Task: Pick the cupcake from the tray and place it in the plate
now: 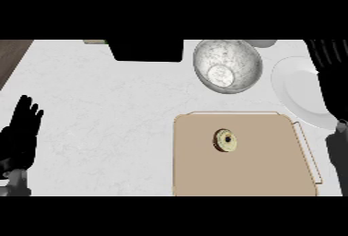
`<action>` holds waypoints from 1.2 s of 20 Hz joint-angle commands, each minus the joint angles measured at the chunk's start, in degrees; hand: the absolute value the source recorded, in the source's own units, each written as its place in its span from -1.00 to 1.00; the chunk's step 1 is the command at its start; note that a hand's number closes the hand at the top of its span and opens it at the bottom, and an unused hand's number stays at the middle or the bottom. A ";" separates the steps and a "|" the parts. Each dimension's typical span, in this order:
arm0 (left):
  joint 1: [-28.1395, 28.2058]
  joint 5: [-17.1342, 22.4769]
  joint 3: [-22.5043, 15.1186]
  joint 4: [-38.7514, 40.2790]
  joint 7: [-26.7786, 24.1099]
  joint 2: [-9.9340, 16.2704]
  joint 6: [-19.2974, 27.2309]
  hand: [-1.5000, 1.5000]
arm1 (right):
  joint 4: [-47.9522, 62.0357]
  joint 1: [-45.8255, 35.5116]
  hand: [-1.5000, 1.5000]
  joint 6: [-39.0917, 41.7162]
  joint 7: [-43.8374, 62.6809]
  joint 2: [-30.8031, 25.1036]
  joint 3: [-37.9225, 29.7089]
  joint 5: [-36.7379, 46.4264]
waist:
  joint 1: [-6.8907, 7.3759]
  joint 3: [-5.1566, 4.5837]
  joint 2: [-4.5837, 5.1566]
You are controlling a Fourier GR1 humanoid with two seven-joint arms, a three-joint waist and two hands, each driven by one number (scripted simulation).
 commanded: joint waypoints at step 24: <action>-2.19 -9.84 -13.60 2.06 4.89 -3.57 -3.00 0.00 | 9.57 22.68 -1.00 -0.08 -27.06 1.91 17.39 24.16 | -0.39 1.83 0.28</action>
